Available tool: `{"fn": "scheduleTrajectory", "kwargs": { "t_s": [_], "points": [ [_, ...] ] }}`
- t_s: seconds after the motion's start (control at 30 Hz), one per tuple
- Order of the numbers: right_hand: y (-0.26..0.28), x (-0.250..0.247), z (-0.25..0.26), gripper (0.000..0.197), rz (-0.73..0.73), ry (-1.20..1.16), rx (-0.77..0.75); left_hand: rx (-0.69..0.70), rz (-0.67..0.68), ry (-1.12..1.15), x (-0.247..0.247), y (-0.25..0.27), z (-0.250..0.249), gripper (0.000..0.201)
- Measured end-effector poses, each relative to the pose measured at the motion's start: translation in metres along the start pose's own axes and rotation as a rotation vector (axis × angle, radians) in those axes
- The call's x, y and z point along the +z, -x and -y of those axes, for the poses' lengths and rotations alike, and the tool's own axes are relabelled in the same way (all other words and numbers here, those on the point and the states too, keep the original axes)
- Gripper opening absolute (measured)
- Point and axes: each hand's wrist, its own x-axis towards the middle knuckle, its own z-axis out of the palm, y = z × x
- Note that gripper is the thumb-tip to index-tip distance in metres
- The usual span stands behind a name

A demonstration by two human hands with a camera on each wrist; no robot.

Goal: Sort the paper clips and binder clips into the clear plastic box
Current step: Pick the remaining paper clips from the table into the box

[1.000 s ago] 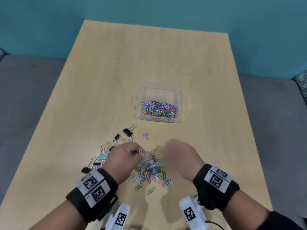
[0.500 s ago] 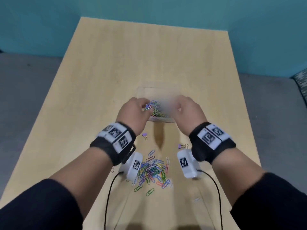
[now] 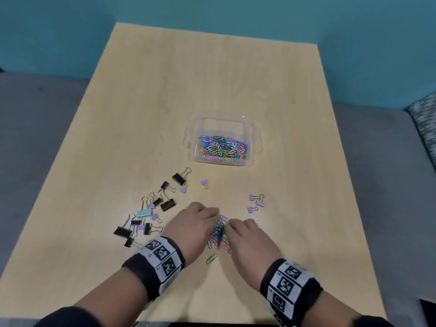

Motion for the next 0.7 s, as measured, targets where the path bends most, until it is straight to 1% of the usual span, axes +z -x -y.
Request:
{"fn": "scheduleTrajectory", "kwargs": {
  "t_s": [0.07,0.1,0.13,0.17,0.2,0.23,0.27,0.33,0.4,0.47,0.63,0.7],
  "points": [
    [0.01,0.004,-0.002,0.044,-0.027,-0.038,-0.019,-0.011,-0.038,0.044,-0.005,0.015,0.0,0.035],
    [0.016,0.003,-0.004,0.044,-0.037,-0.071,0.002,-0.074,-0.051,0.099,-0.008,0.025,0.0,0.033],
    [0.023,0.002,-0.007,0.046,-0.043,-0.106,0.043,-0.169,-0.06,0.174,-0.009,0.035,0.0,0.037],
    [0.028,0.002,-0.009,0.049,-0.045,-0.134,0.092,-0.282,-0.038,0.244,-0.01,0.045,0.001,0.05],
    [0.034,0.002,-0.011,0.054,-0.03,-0.148,0.141,-0.374,0.007,0.294,-0.009,0.054,0.001,0.068],
    [0.037,0.003,-0.011,0.061,0.0,-0.155,0.181,-0.424,0.052,0.3,-0.007,0.06,-0.001,0.084],
    [0.038,0.004,-0.01,0.068,0.029,-0.167,0.208,-0.437,0.085,0.278,-0.005,0.064,-0.006,0.093],
    [0.032,0.007,-0.004,0.078,0.041,-0.192,0.212,-0.434,0.088,0.249,-0.001,0.061,-0.016,0.098],
    [0.017,0.01,0.004,0.081,0.022,-0.196,0.197,-0.431,0.044,0.221,0.002,0.05,-0.021,0.095],
    [0.0,0.011,0.01,0.076,-0.003,-0.197,0.198,-0.443,0.01,0.221,0.004,0.038,-0.02,0.09],
    [-0.032,0.007,0.017,0.049,-0.035,-0.167,0.19,-0.419,-0.019,0.221,0.003,0.012,-0.013,0.064],
    [-0.036,0.005,0.015,0.038,-0.044,-0.161,0.176,-0.416,-0.014,0.209,0.003,0.008,-0.011,0.048]
  ]
}}
